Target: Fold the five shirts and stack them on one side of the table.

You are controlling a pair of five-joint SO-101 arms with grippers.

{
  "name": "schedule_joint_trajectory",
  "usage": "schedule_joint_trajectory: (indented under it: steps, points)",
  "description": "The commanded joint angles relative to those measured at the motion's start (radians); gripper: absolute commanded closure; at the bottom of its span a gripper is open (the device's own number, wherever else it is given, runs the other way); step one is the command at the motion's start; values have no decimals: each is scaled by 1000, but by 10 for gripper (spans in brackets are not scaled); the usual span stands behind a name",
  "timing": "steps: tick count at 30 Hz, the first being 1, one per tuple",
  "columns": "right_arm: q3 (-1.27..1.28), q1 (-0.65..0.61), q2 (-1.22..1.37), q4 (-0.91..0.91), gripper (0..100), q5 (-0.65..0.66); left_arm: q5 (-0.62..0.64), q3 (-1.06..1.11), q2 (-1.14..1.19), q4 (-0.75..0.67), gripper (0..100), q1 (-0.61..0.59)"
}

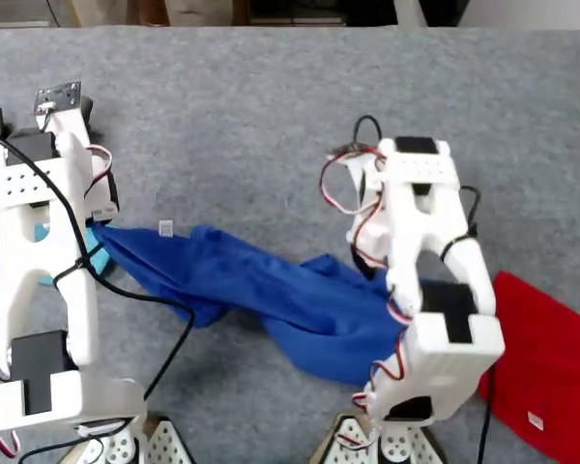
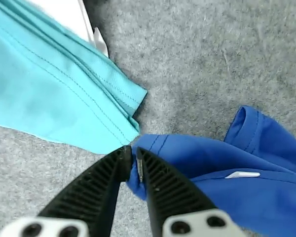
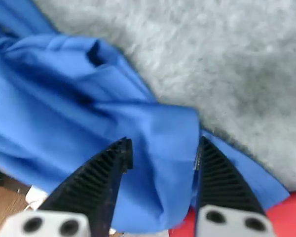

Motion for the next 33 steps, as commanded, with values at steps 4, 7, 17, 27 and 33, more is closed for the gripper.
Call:
schedule_joint_trajectory:
  steps: [4,7,17,27,33]
  points:
    - [13,-28,110,-163,829,-28,-6,51,-25,-64,981,12]
    - [-7,-31,170,-198,935,-57,-6,77,-27,-68,981,12]
    - [-150,-24,205,-175,963,-61,-6,72,-28,-63,981,12]
    - [-584,19,213,-54,967,-140,-6,72,-28,-60,981,11]
    - [-601,-36,214,44,963,-112,-6,72,-28,-60,981,12]
